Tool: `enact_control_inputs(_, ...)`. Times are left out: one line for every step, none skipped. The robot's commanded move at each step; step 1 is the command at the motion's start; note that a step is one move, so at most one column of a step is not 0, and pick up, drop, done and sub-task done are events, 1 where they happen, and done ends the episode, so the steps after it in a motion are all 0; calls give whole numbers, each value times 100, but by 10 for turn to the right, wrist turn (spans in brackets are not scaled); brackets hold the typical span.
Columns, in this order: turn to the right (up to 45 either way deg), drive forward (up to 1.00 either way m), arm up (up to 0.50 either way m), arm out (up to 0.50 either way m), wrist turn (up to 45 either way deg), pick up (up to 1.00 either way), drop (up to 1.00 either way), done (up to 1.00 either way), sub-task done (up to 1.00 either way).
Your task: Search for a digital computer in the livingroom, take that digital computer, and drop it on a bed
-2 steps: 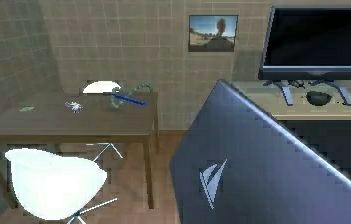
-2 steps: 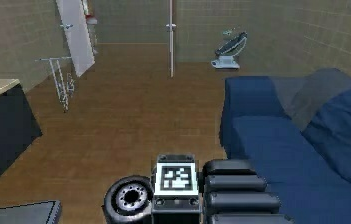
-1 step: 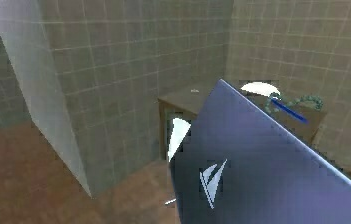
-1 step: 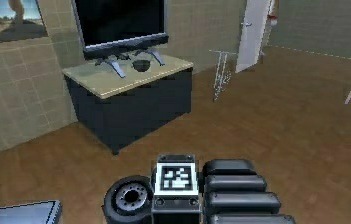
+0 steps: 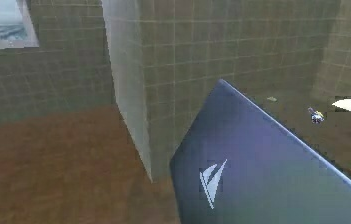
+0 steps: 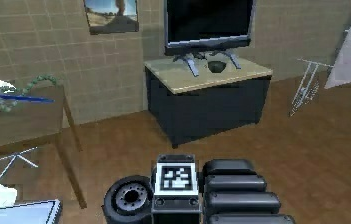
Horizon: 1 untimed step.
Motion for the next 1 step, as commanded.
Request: enact_control_inputs(0, 45, 0, 0, 0, 0, 0, 0, 0)
